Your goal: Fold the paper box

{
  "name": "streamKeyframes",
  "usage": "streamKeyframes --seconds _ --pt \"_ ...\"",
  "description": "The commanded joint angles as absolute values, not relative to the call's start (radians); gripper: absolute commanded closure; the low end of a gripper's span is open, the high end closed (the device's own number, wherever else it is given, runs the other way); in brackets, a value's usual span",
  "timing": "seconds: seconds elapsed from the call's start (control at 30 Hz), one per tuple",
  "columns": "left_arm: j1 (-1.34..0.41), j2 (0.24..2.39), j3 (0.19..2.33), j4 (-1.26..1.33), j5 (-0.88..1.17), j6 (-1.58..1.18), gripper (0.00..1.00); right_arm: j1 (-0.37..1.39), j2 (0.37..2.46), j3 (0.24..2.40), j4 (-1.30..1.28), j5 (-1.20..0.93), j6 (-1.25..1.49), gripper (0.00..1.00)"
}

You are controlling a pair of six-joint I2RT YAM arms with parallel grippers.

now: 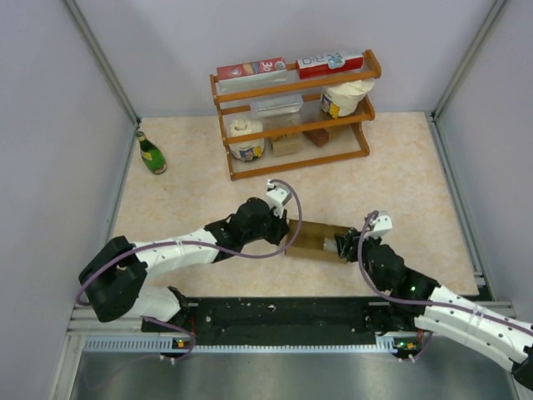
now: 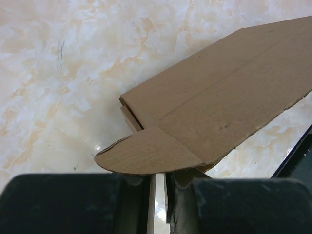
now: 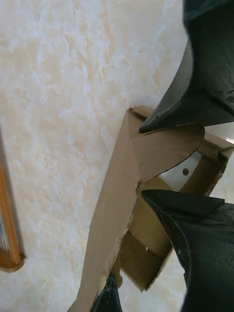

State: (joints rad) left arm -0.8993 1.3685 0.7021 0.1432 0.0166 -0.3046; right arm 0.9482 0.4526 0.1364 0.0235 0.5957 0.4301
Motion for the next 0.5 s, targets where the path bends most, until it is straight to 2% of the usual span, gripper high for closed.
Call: streamKeyframes --seconds 0.0,0.23,0.47 --pt "-0.908 1.374 0.703 0.202 0.051 -0.314 0.88 0.965 0.353 0.235 -0.113 0.551 0.443 0.50" --pt "-0.908 1.381 0.703 0.206 0.048 -0.314 0.89 0.963 0.239 0.316 -0.248 0.473 0.419 0.49" --pt "-0.908 1.388 0.698 0.216 0.055 -0.322 0.91 0.963 0.213 0.347 -0.275 0.420 0.390 0.46"
